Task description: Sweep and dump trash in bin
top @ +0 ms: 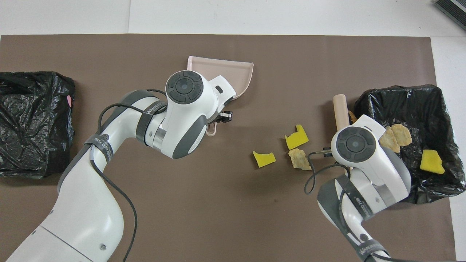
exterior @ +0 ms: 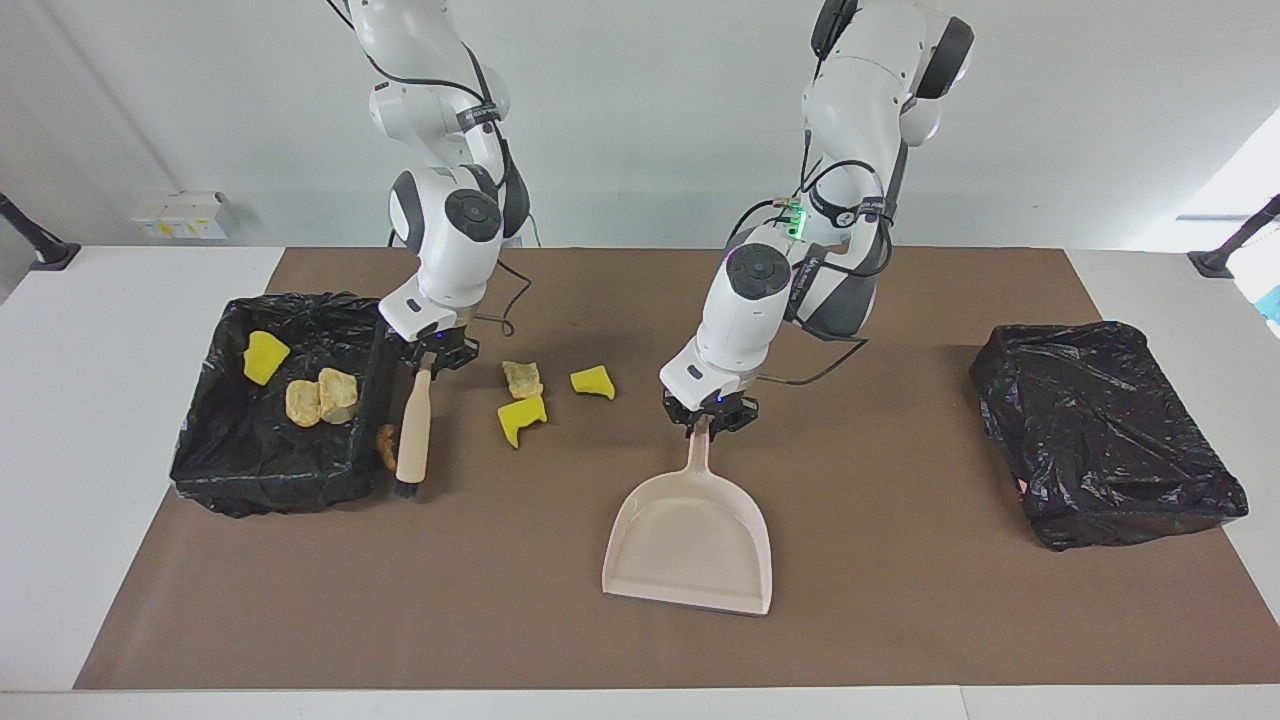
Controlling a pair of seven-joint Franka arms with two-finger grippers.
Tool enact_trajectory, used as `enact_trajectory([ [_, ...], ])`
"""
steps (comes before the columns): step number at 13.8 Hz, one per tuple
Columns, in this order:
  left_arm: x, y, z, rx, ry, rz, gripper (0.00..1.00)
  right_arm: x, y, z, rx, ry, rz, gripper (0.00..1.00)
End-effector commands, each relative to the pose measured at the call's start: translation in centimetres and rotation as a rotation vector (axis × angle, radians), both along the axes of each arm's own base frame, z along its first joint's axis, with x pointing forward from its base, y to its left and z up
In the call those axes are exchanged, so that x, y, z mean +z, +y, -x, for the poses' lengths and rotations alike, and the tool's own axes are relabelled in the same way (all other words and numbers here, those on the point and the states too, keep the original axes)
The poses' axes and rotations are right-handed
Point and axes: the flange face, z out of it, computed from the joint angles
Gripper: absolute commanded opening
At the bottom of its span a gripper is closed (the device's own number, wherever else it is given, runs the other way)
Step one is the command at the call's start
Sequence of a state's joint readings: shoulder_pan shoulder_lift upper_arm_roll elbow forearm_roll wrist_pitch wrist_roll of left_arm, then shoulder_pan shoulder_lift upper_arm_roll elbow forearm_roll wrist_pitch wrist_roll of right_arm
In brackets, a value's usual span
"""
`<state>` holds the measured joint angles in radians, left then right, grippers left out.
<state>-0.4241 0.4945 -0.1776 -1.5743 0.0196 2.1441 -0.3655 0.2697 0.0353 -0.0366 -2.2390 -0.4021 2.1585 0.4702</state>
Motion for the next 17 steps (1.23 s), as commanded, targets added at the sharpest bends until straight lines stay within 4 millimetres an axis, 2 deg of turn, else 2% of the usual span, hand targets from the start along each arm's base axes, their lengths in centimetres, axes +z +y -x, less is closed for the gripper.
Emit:
enact_trajectory([
  [1,4.5,1.8,0.3,-0.219,-0.035,-0.045,0.00,1.2,4.8,-0.7,-0.026,0.055,-0.117,0.00],
  [2,6.2,3.1,0.3,-0.316,-0.036,-0.057,0.00,2.2,6.1,-0.9,-0.037,0.079,-0.135,0.00],
  [3,7.1,4.3,0.3,-0.369,-0.022,-0.070,0.00,4.1,7.4,-1.1,-0.038,0.092,-0.146,0.00],
  [5,10.1,7.4,0.3,-0.447,-0.023,-0.085,0.00,7.5,7.3,-1.8,-0.017,0.125,-0.128,0.00],
  [7,13.0,12.0,0.3,-0.579,-0.001,-0.103,0.00,7.4,5.2,-2.5,0.006,0.124,-0.061,0.00],
  [9,14.5,16.0,1.4,-0.703,0.045,-0.116,0.00,7.2,0.2,-3.7,0.049,0.116,0.053,0.00],
  [11,14.0,17.6,3.3,-0.819,0.085,-0.120,0.00,6.5,-3.2,-3.8,0.058,0.130,0.114,0.00],
  [13,12.2,18.9,6.0,-0.900,0.120,-0.125,0.00,4.6,-4.7,-3.4,0.060,0.130,0.112,0.00],
  [17,8.7,22.9,11.0,-1.079,0.117,-0.131,0.00,1.7,-4.3,-3.0,0.097,0.133,0.096,0.00],
])
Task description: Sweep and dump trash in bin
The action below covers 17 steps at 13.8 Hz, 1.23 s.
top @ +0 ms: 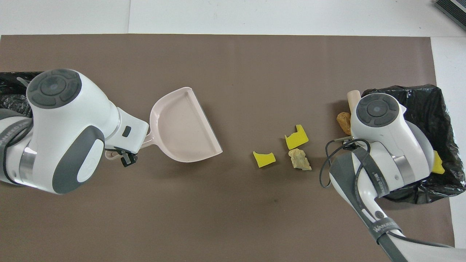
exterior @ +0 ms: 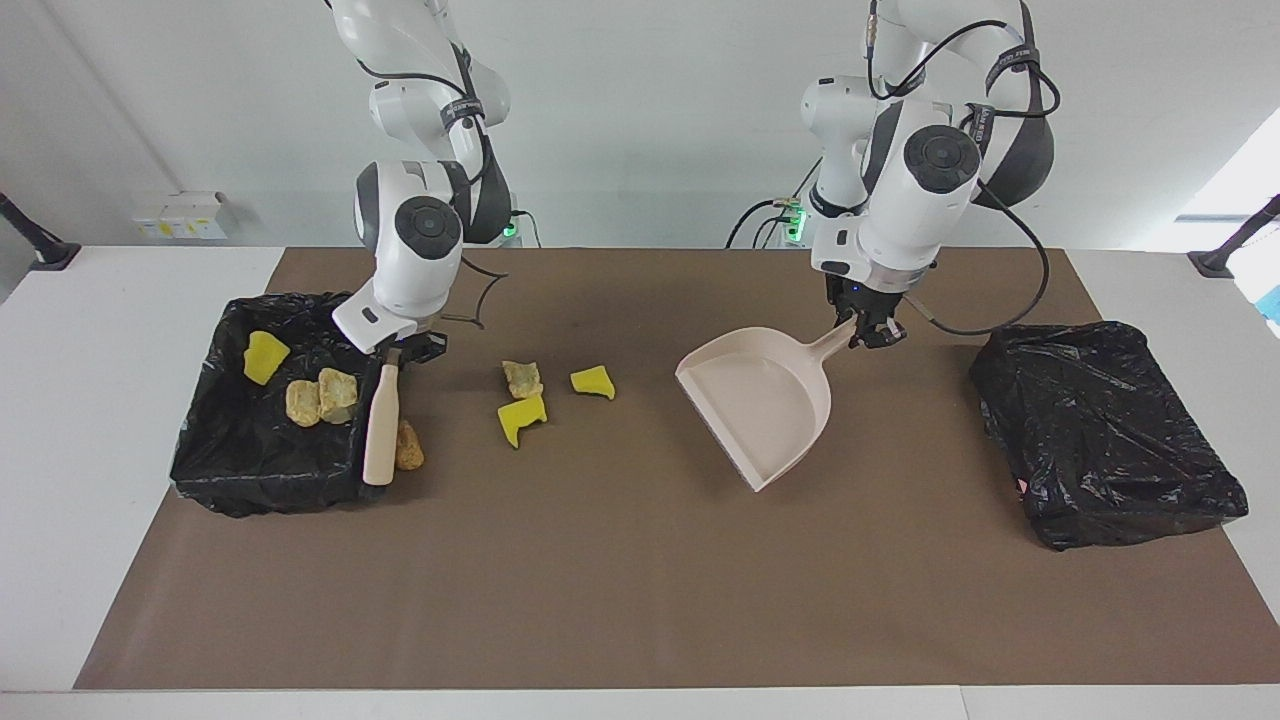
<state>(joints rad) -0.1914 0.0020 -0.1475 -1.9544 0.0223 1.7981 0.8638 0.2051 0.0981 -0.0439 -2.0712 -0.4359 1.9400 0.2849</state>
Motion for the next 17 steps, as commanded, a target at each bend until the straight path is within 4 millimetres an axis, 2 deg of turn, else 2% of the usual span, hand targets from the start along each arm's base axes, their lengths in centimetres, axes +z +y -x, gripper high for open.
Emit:
enact_trajectory([
  [1,-1.3,3.9,4.0,-0.132,-0.022,0.000,0.00,-1.3,0.8,0.3,0.057,-0.007,-0.007,0.00],
  [2,-1.5,4.3,4.1,-0.176,-0.015,0.005,0.00,-1.3,1.7,0.5,0.066,0.002,-0.025,0.00],
  [3,-2.2,4.3,4.3,-0.188,-0.003,0.005,0.00,-1.4,3.5,0.8,0.060,0.017,-0.089,0.00],
  [5,-4.2,3.8,4.9,-0.202,-0.007,0.007,0.00,-1.3,7.8,1.4,0.047,0.035,-0.215,0.00],
  [7,-5.8,3.8,5.4,-0.206,-0.003,0.007,0.00,0.1,12.1,1.4,0.083,0.031,-0.237,0.00],
  [9,-5.9,3.8,5.5,-0.206,0.000,0.006,0.00,2.7,14.3,1.0,0.060,0.030,-0.277,0.00],
  [11,-6.0,3.9,5.7,-0.200,0.006,0.004,0.00,6.9,13.4,0.2,0.041,0.043,-0.267,0.00],
  [12,-6.0,3.9,5.7,-0.197,0.005,0.003,0.00,7.8,12.3,0.0,0.043,0.054,-0.249,0.00],
  [13,-6.0,3.9,5.7,-0.194,0.005,0.003,0.00,7.6,10.9,-0.2,0.036,0.073,-0.244,0.00],
  [14,-6.0,3.9,5.7,-0.184,0.003,0.002,0.00,7.4,8.2,-0.5,0.004,0.074,-0.242,0.00],
  [15,-6.0,3.7,5.7,-0.181,0.001,0.001,0.00,6.6,5.2,-0.7,-0.049,0.069,-0.243,0.00],
  [16,-5.9,3.7,5.6,-0.175,-0.003,0.001,0.00,5.8,2.8,-0.7,-0.073,0.034,-0.257,0.00],
  [17,-5.9,3.6,5.7,-0.172,-0.002,0.000,0.00,4.5,1.0,0.1,-0.071,0.002,-0.274,0.00],
])
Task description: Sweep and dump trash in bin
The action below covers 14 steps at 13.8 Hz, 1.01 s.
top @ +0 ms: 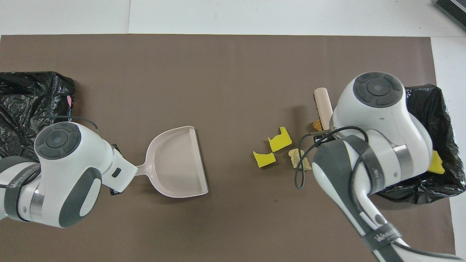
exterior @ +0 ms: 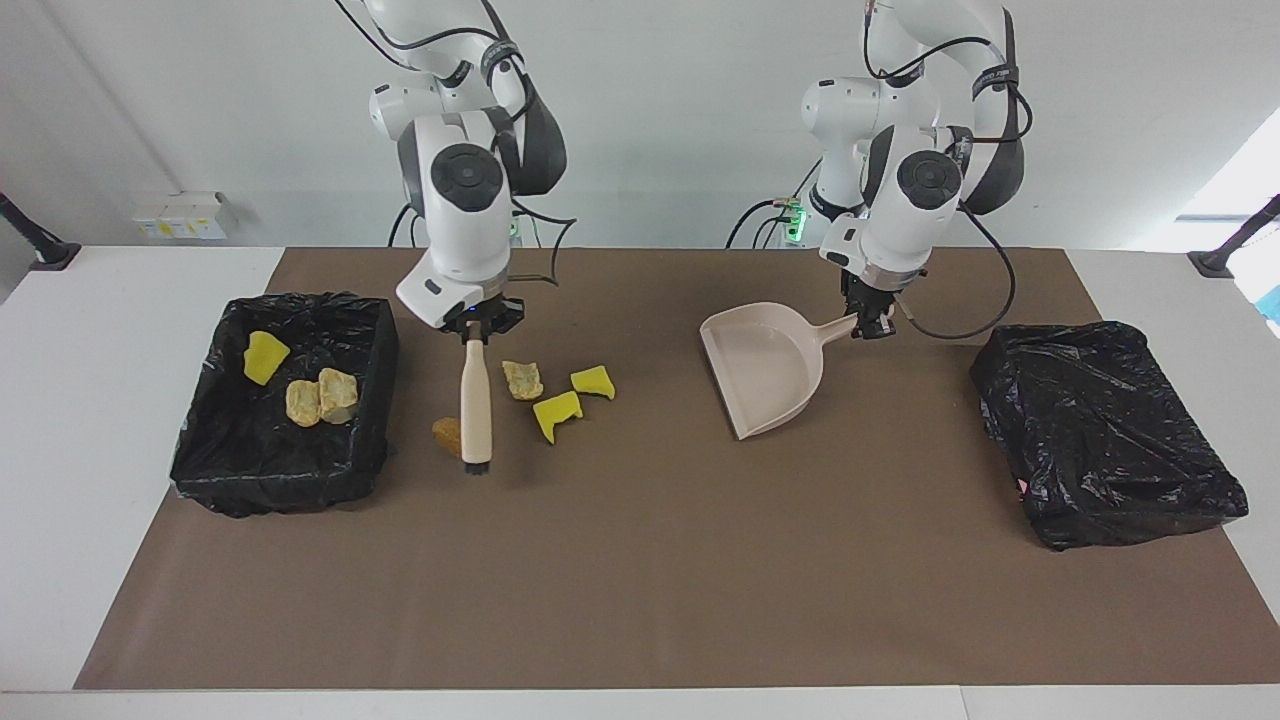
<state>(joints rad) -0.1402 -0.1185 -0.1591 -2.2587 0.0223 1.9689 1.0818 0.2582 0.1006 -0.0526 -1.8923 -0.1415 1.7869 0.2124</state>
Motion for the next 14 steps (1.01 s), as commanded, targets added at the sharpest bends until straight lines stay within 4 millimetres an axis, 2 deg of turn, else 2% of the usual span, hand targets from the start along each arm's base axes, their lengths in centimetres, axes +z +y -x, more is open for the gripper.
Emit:
enact_trajectory([
  [1,0.4,-0.5,0.9,0.009,-0.028,-0.011,0.00,-2.9,-4.3,2.4,0.017,-0.053,-0.041,0.00],
  [2,0.4,-0.6,0.9,0.010,-0.028,-0.010,0.00,-4.2,-4.4,3.1,0.032,-0.046,-0.045,0.00],
  [5,-0.5,-0.7,0.9,0.023,-0.025,-0.012,0.00,-5.7,-4.7,3.9,0.164,0.004,-0.071,0.00],
  [7,-0.7,-1.4,1.0,0.020,-0.031,-0.010,0.00,-6.4,-3.7,4.3,0.223,0.030,-0.092,0.00],
  [11,-0.7,-1.5,1.0,0.022,-0.033,-0.010,0.00,-7.8,2.0,5.1,0.155,0.032,-0.221,0.00],
  [14,-0.7,-1.5,1.0,0.023,-0.033,-0.010,0.00,-8.8,7.2,5.5,0.102,-0.009,-0.206,0.00],
])
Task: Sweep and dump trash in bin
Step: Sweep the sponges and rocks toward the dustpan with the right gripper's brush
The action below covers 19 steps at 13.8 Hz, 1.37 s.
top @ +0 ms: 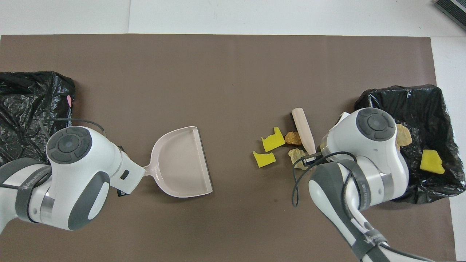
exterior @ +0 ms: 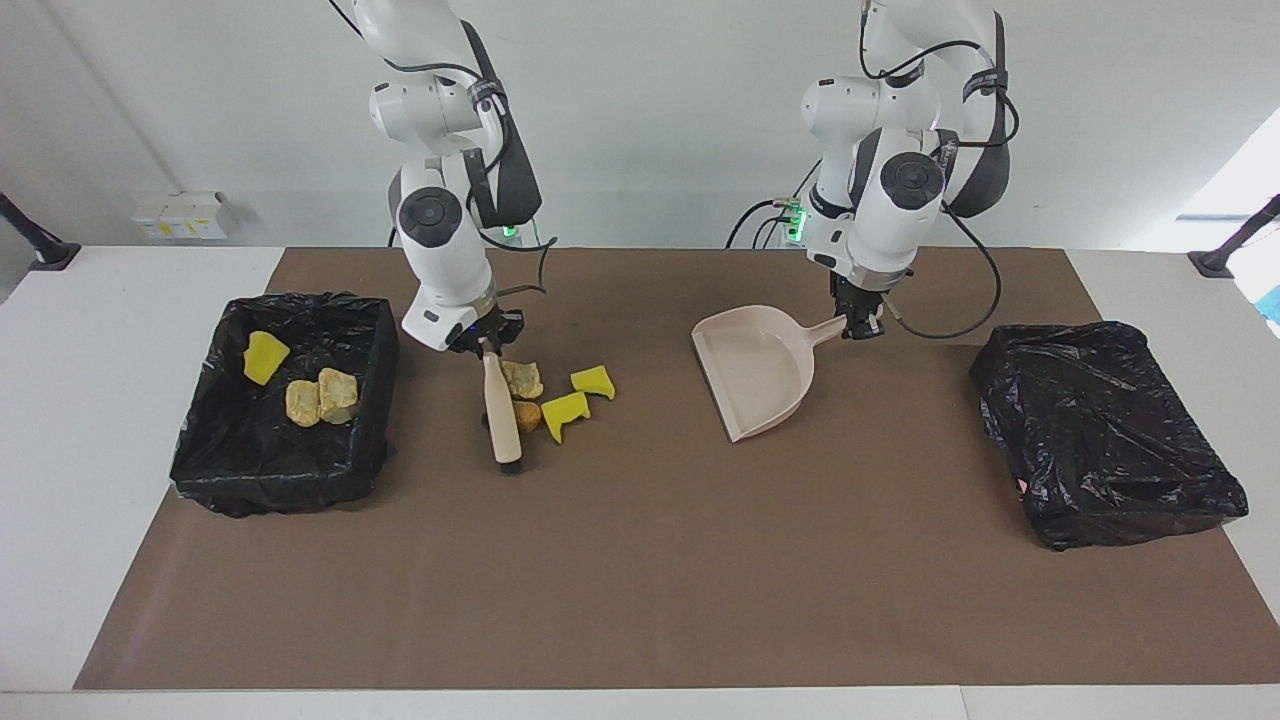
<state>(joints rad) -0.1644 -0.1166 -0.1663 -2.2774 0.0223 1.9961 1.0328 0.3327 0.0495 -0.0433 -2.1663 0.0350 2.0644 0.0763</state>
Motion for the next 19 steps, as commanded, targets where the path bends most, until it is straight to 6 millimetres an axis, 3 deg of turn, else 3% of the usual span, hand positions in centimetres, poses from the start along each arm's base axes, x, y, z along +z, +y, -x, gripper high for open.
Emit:
enact_trajectory([
  [1,0.0,-0.1,0.4,0.009,-0.024,-0.005,0.00,-1.6,3.9,0.6,-0.074,-0.017,-0.031,0.00],
  [5,-0.1,0.0,0.5,0.009,-0.018,-0.007,0.00,-0.5,9.4,0.4,-0.177,-0.008,-0.195,0.00],
  [8,-0.3,0.0,0.6,0.009,-0.020,-0.006,0.00,2.3,10.5,-0.6,-0.177,-0.007,-0.224,0.00],
  [10,-0.4,0.0,0.6,0.008,-0.021,-0.006,0.00,4.5,8.0,-0.4,-0.183,0.028,-0.193,0.00],
  [12,-0.5,0.0,0.6,0.008,-0.020,-0.006,0.00,6.3,2.5,-0.5,-0.201,0.025,-0.100,0.00],
  [15,-0.5,0.0,0.6,0.011,-0.020,-0.007,0.00,4.9,-0.8,2.7,-0.309,0.052,0.015,0.00],
  [17,-0.5,0.0,0.6,0.016,-0.022,-0.007,0.00,3.9,-1.3,5.4,-0.394,0.044,0.045,0.00],
  [19,-0.5,0.0,0.6,0.016,-0.022,-0.007,0.00,1.2,-3.0,9.9,-0.444,-0.020,0.016,0.00],
])
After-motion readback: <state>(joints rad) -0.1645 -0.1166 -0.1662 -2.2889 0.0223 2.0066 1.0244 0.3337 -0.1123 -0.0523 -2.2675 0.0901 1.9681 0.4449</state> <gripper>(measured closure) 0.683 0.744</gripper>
